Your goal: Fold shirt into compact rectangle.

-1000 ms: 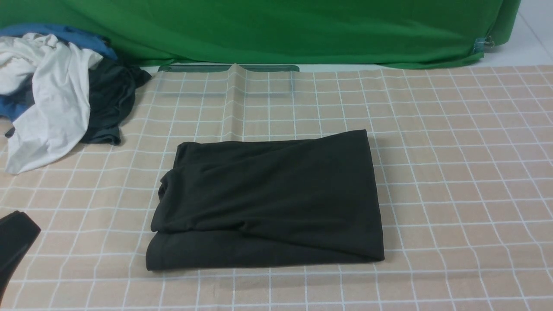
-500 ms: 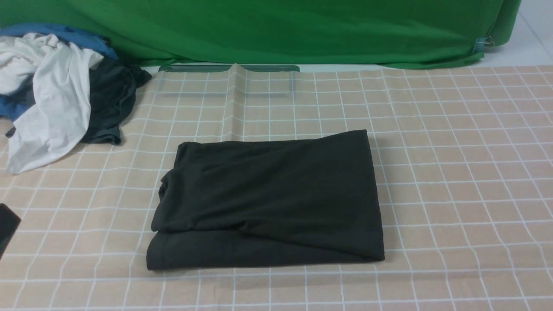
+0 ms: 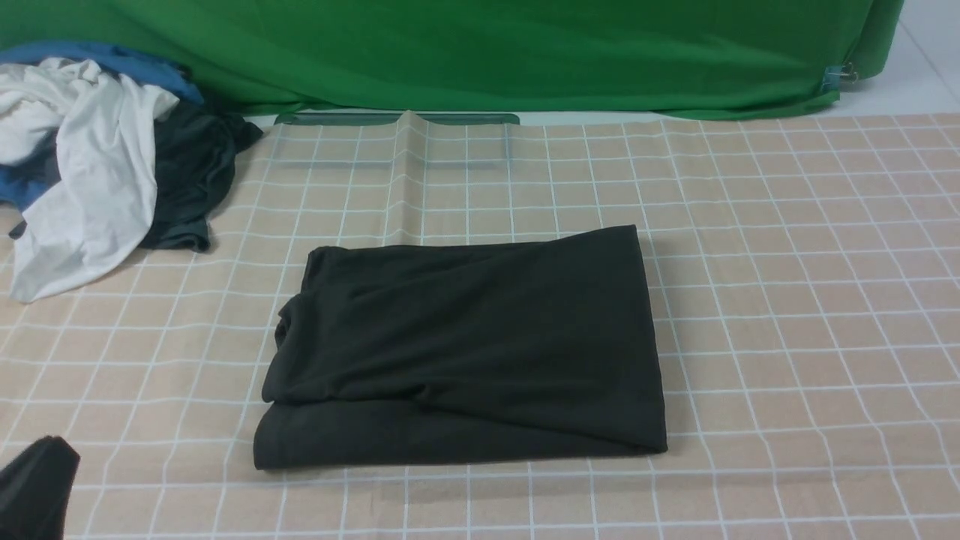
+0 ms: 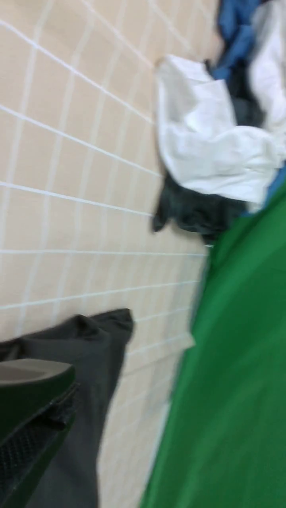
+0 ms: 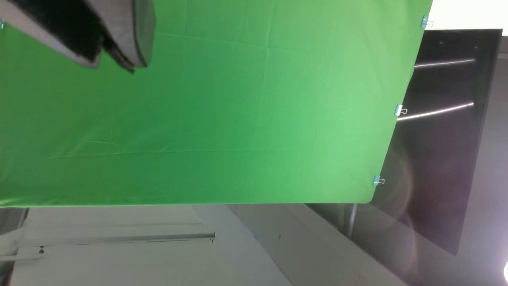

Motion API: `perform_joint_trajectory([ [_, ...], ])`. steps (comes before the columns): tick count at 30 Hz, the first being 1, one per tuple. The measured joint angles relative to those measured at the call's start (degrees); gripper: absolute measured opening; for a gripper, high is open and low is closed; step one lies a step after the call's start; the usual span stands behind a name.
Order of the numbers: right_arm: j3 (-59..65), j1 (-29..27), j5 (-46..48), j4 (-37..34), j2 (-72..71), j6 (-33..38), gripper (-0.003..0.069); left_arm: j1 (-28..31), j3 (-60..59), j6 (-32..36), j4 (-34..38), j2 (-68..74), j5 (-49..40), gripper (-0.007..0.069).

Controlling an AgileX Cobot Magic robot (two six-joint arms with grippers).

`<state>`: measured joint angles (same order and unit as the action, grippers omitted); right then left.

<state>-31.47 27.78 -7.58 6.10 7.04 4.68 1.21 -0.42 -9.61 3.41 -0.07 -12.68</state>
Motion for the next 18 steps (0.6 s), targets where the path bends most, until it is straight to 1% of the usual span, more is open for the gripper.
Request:
perform_joint_trajectory([
  [18, 0.0, 0.0, 0.1, 0.0, 0.0, 0.0, 0.0183, 0.0, 0.0, 0.2, 0.0, 0.0, -0.8, 0.0013],
])
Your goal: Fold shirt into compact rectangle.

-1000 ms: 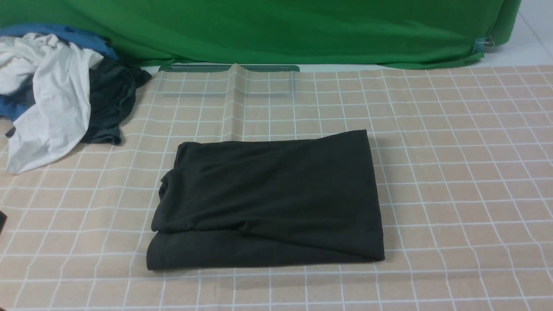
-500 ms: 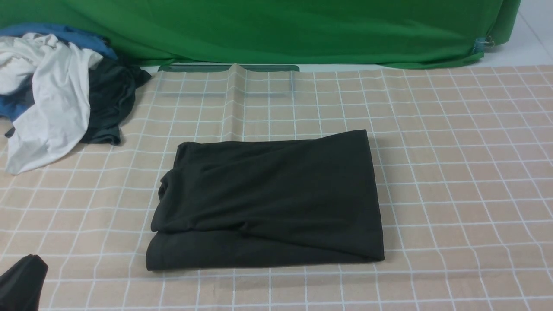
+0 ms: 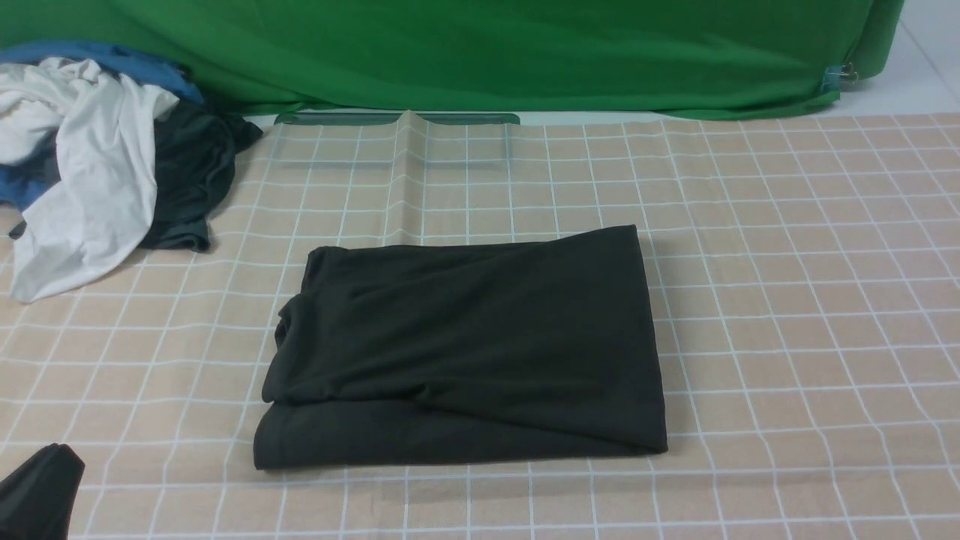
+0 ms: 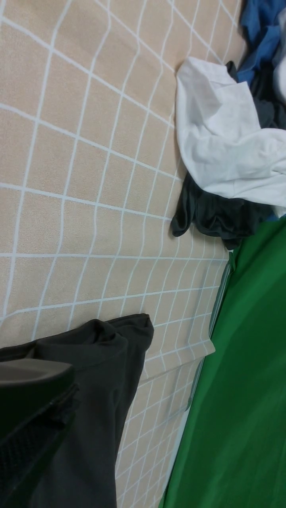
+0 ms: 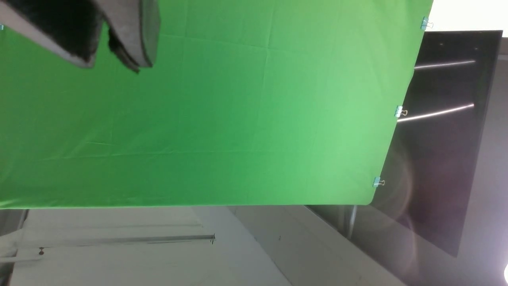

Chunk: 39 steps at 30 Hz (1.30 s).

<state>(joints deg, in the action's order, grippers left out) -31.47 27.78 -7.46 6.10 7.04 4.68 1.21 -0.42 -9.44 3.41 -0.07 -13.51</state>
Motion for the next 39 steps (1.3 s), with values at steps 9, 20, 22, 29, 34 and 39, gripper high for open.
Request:
perform_joint_trajectory([
  [9, 0.0, 0.0, 0.1, 0.0, 0.0, 0.1, 0.0197, 0.0, 0.0, 0.0, 0.0, 0.0, -0.1, 0.0013],
  [20, 12.6, -12.0, 16.5, 0.0, -1.2, 0.1, 0.0212, 0.0, 0.0, 0.0, 0.0, 0.0, -0.2, 0.0013],
  [22, 17.1, -15.1, 16.7, 0.0, -1.2, 0.1, 0.0215, 0.0, 0.0, 0.0, 0.0, 0.0, -0.2, 0.0013],
  [29, 31.8, -25.6, 18.1, -0.6, -1.6, -0.9, 0.0218, 0.0, 0.0, 0.0, 0.0, 0.0, -0.2, 0.0013],
  [34, 31.9, -30.9, 20.4, -1.0, -5.9, -1.8, 0.0218, 0.0, 0.0, 0.0, 0.0, 0.0, -0.2, 0.0013],
  [39, 31.9, -33.7, 22.0, -1.5, -7.0, -2.6, 0.0229, 0.0, 0.0, 0.0, 0.0, -0.1, -0.4, 0.0013],
])
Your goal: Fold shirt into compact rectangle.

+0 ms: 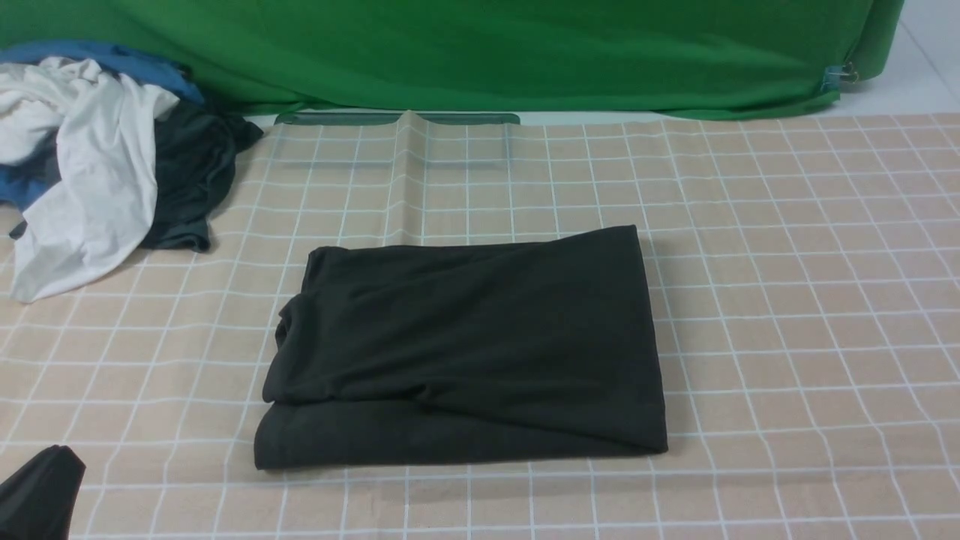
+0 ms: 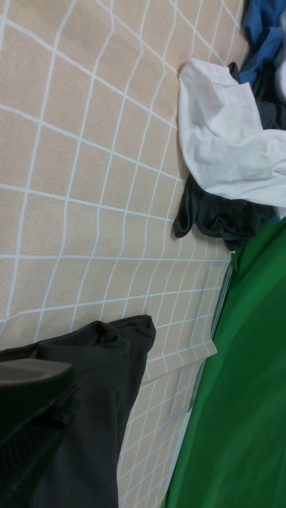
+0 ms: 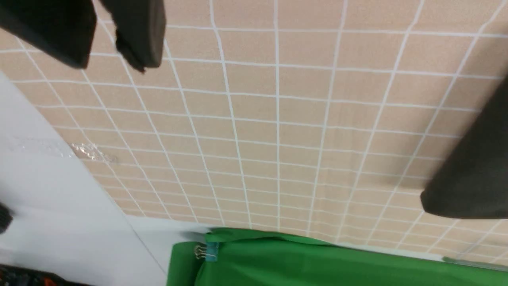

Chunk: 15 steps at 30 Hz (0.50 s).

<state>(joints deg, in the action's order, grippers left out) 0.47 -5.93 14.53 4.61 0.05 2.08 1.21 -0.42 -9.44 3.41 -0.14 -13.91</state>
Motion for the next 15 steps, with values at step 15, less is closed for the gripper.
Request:
perform_joint_trajectory([
  [15, 0.0, 1.1, 0.0, -0.1, -0.1, -0.4, 0.0235, 0.0, 0.0, 0.0, 0.0, 0.0, 0.0, 0.0013],
])
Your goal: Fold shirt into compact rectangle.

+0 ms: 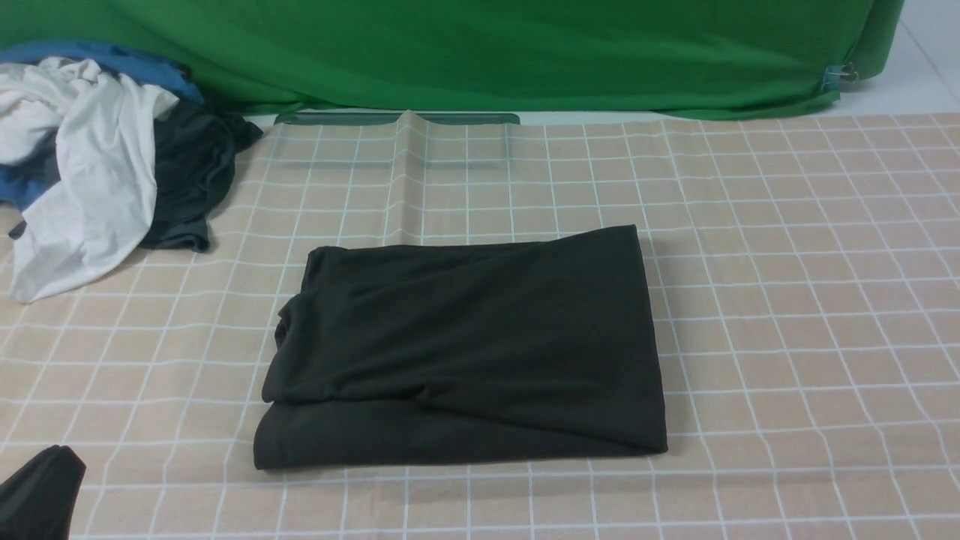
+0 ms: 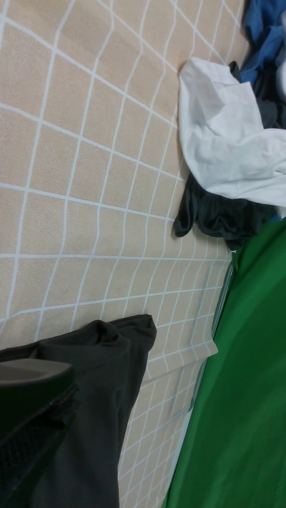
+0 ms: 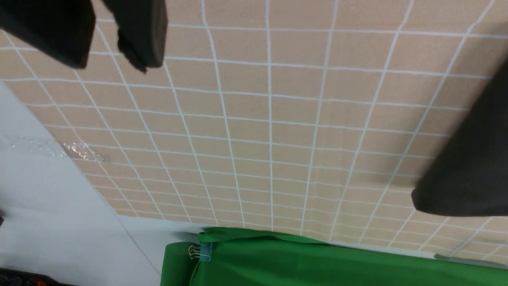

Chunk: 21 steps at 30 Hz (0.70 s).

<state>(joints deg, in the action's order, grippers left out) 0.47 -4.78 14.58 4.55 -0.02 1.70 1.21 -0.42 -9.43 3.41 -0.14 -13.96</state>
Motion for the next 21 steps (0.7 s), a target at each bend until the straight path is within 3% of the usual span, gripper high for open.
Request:
perform_joint_trajectory([
  [21, 0.0, 0.0, 0.0, -0.1, 0.0, 0.0, 0.0235, 0.0, 0.0, 0.0, -0.6, 0.0, 0.0, 0.0013],
])
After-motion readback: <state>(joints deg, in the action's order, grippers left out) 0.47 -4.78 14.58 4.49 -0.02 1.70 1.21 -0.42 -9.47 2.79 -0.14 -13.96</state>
